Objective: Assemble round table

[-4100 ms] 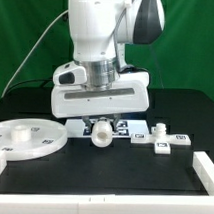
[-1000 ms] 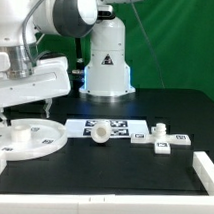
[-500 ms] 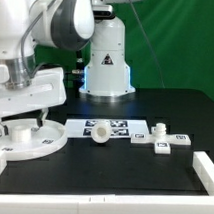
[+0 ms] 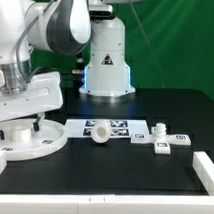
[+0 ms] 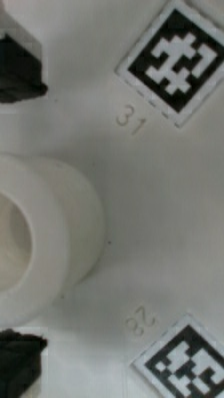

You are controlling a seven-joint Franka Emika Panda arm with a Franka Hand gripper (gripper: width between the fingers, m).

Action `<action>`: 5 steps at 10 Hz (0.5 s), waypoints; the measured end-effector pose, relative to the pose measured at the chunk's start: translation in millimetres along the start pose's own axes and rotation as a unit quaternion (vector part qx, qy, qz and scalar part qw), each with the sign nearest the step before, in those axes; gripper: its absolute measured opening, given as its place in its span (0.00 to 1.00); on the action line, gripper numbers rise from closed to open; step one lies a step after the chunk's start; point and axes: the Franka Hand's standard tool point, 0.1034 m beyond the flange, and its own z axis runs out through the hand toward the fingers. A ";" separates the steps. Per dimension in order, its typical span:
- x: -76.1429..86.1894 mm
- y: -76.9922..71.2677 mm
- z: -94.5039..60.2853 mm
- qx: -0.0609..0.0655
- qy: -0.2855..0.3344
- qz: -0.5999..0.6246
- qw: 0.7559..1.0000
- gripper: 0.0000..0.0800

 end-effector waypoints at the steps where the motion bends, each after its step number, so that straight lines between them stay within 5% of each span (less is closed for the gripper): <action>1: -0.6 -0.8 0.8 0.001 -0.001 0.000 1.000 0.66; 2: -0.6 -0.9 0.8 0.001 -0.001 0.000 1.000 0.66; 3: -0.4 -0.5 0.3 0.000 0.000 0.000 1.000 0.50; 5: -0.3 -0.5 0.3 0.000 0.000 0.000 1.000 0.51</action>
Offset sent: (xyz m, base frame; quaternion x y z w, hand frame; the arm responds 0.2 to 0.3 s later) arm 0.0000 0.0000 0.0000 0.0000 0.0000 0.0000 1.0000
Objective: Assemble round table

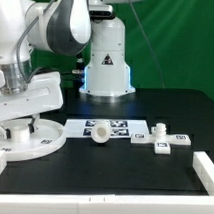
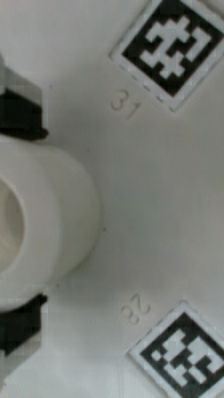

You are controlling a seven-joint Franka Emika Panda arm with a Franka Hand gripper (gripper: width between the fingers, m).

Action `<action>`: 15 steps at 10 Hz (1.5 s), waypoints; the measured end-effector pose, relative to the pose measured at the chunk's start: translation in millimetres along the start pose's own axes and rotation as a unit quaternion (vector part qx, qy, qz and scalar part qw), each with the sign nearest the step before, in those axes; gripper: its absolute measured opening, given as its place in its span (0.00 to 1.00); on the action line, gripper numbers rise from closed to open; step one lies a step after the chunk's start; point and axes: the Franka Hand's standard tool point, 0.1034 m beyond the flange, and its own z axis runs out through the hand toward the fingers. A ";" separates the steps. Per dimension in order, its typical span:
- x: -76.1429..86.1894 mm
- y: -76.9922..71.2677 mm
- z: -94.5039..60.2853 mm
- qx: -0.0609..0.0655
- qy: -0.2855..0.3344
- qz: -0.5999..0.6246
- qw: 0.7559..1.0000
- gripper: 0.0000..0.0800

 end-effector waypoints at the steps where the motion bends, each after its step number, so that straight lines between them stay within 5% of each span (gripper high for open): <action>1: 0.1 0.0 -0.1 0.000 0.000 0.000 1.000 0.51; 3: 9.6 -3.6 -11.7 0.002 0.001 -0.004 1.000 0.51; 6: 47.9 -27.9 -49.1 0.038 -0.022 0.018 0.999 0.51; 9: 112.6 -61.3 -69.4 0.030 -0.028 0.092 0.995 0.51; 10: 116.7 -70.4 -65.9 0.029 -0.019 0.070 0.997 0.51; 11: 96.3 -68.5 -57.6 0.035 -0.017 0.076 0.996 0.51; 12: 93.7 -67.3 -57.3 0.037 -0.020 0.087 0.995 0.51; 15: 102.7 -70.6 -59.0 0.034 -0.021 0.093 0.995 0.51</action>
Offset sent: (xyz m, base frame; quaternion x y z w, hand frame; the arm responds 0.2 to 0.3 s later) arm 0.0324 0.0128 0.0626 -0.0153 -0.0708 -0.0138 0.9973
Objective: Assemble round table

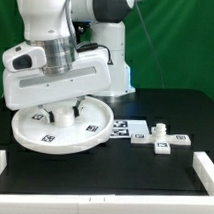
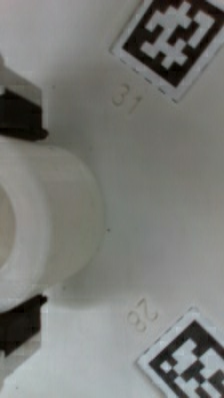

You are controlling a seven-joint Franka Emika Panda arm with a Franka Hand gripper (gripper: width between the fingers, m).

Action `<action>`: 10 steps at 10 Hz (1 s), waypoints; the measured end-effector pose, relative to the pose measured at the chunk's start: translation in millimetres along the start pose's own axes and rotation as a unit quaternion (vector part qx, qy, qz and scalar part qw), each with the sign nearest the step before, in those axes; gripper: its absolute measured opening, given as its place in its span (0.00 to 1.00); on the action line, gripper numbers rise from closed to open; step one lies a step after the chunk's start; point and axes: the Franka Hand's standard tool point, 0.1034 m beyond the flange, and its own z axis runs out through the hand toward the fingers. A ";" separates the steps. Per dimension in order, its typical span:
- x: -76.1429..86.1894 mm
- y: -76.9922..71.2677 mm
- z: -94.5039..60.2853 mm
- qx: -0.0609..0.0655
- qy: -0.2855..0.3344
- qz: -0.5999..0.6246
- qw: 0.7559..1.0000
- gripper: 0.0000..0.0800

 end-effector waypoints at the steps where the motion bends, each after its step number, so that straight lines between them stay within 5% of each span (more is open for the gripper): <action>1: 24.9 -10.7 -9.7 -0.006 0.005 -0.001 1.000 0.51; 3: 79.6 -50.9 -18.9 -0.020 0.011 0.005 1.000 0.51; 8: 84.2 -55.6 -12.3 -0.019 0.008 -0.002 1.000 0.51; 10: 99.1 -73.3 4.5 -0.023 0.015 0.004 1.000 0.51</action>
Offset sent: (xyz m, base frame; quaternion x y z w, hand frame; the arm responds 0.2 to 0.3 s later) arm 0.0499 0.0496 -0.0005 -0.0105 0.0189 0.0129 0.9997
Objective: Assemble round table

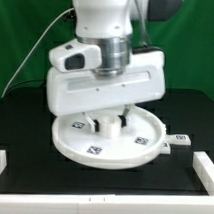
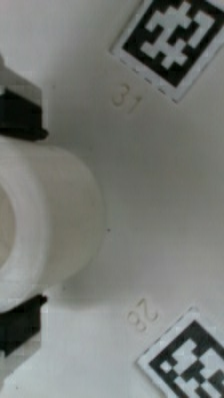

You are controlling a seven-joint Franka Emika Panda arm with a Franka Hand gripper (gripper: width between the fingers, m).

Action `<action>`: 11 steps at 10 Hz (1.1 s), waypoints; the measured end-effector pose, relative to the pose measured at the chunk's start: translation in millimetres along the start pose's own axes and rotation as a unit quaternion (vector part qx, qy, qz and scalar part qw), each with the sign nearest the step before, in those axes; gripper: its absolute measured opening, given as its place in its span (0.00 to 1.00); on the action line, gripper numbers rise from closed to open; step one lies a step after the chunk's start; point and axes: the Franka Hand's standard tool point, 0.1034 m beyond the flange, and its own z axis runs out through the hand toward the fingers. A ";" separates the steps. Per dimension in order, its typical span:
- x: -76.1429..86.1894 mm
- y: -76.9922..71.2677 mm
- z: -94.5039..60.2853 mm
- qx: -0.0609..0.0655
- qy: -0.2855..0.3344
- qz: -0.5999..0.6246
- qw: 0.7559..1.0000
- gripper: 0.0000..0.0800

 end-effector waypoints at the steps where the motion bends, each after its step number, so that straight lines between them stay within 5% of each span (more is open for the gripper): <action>1: 11.1 -8.3 9.2 0.001 0.000 0.001 1.000 0.51; 3: 27.8 -23.6 19.9 0.001 0.002 0.005 1.000 0.51; 8: 24.6 -20.0 22.9 0.001 -0.001 0.007 1.000 0.51; 11: 35.5 -30.5 46.7 -0.004 0.012 0.010 1.000 0.51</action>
Offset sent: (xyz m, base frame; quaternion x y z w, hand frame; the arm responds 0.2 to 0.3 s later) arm 0.0000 0.0000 0.0000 0.0000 0.0000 0.0000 1.0000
